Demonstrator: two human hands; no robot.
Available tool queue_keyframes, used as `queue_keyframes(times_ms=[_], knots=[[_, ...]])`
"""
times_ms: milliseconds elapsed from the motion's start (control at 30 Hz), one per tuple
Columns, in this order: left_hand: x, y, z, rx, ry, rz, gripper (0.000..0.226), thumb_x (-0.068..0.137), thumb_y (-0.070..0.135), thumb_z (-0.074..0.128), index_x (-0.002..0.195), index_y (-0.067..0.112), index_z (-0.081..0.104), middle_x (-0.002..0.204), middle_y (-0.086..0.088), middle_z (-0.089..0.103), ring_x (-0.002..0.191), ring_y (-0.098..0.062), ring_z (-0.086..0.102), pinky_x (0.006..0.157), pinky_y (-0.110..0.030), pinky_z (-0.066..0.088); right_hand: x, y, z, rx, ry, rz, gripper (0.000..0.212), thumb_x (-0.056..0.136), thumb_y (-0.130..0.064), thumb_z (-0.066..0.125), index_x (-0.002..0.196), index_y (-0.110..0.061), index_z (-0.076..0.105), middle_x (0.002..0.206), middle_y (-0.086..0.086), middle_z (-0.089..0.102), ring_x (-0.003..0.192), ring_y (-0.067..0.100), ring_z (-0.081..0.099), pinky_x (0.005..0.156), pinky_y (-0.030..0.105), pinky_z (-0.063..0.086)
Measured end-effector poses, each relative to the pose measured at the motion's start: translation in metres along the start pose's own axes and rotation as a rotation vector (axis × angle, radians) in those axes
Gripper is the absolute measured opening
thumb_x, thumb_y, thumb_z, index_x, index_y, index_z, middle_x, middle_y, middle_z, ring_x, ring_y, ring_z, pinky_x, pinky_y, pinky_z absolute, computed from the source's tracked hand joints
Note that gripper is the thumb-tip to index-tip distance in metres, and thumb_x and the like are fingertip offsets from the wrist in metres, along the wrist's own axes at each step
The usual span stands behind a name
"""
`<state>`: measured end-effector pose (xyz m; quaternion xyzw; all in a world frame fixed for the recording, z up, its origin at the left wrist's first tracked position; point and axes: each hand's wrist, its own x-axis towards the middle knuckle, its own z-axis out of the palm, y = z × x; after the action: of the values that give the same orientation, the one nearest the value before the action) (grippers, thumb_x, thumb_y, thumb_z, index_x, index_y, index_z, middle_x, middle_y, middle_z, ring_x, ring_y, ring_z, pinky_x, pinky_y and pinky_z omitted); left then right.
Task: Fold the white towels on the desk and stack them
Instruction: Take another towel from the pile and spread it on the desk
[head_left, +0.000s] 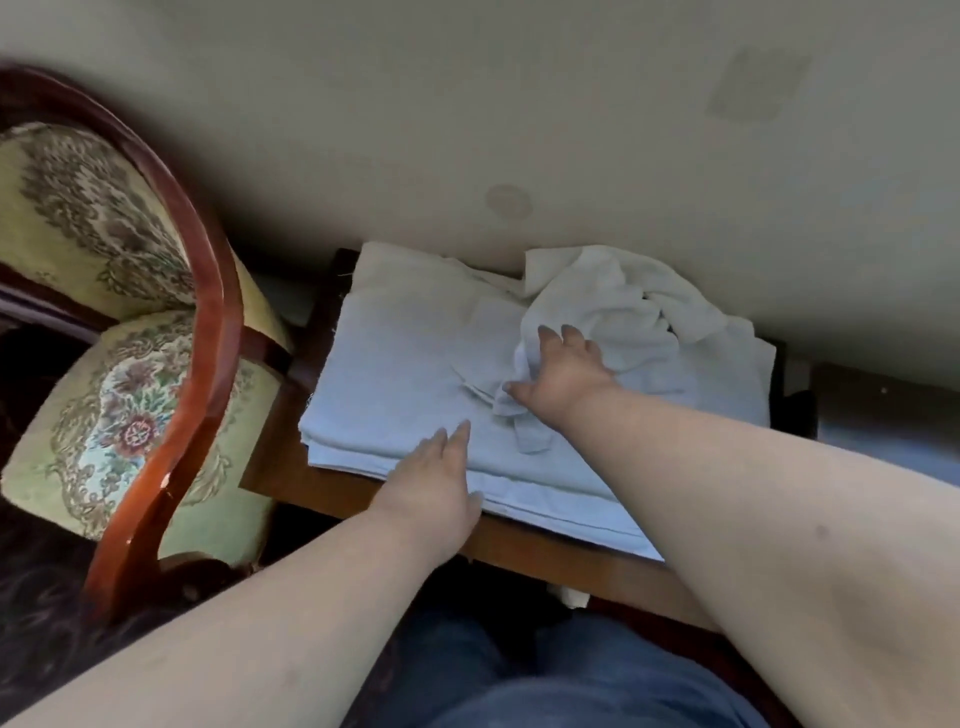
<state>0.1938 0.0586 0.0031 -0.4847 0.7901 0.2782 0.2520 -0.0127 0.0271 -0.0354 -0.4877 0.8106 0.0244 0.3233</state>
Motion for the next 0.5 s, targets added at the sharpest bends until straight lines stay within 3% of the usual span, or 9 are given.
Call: queue_keyframes(times_ms=[100,200,300,400,500], knots=[[0.057,-0.003,-0.012,-0.019,0.012,0.074,0.077,0.102,0.037,0.044,0.159,0.021,-0.006,0.167,-0.005,0.002,0.152,-0.021,0.009,0.120,-0.033,0.012,0.029,-0.009,0.016,0.097,0.058,0.101,0.096,0.087,-0.062,0.063,0.159,-0.024,0.013,0.167,0.006,0.006,0.152,0.031,0.010,0.116,0.050,0.031],[0.108,0.003,-0.027,-0.232,-0.016,0.144,0.069,0.103,0.029,0.045,0.159,0.021,0.005,0.166,-0.004,0.014,0.149,-0.020,0.020,0.116,-0.025,0.017,0.052,-0.004,0.034,0.154,0.129,0.149,0.071,0.092,-0.048,0.064,0.149,-0.016,0.035,0.154,0.011,0.033,0.140,0.033,0.030,0.109,0.044,0.038],[0.142,0.018,-0.036,-0.685,-0.089,0.024,0.053,0.106,0.033,0.039,0.156,0.021,0.027,0.159,-0.005,0.033,0.143,-0.022,0.036,0.112,-0.023,0.025,0.063,0.009,0.047,0.086,0.125,0.158,0.047,0.095,-0.041,0.061,0.133,-0.015,0.052,0.133,0.011,0.052,0.124,0.032,0.044,0.097,0.036,0.039],[0.159,0.034,-0.043,-1.135,-0.298,-0.182,0.043,0.105,0.048,0.034,0.128,0.021,0.058,0.137,-0.008,0.059,0.125,-0.025,0.056,0.110,-0.039,0.040,0.068,0.014,0.049,0.047,0.073,0.167,0.025,0.097,-0.032,0.055,0.114,-0.014,0.059,0.118,0.011,0.061,0.113,0.031,0.051,0.081,0.028,0.029],[0.165,0.044,-0.052,-1.260,-0.405,-0.236,0.043,0.100,0.061,0.037,0.091,0.027,0.061,0.117,-0.004,0.065,0.114,-0.024,0.061,0.101,-0.042,0.048,0.054,0.009,0.038,0.190,0.104,0.187,0.010,0.096,-0.023,0.051,0.091,-0.015,0.055,0.102,0.012,0.064,0.100,0.032,0.059,0.075,0.029,0.033]])
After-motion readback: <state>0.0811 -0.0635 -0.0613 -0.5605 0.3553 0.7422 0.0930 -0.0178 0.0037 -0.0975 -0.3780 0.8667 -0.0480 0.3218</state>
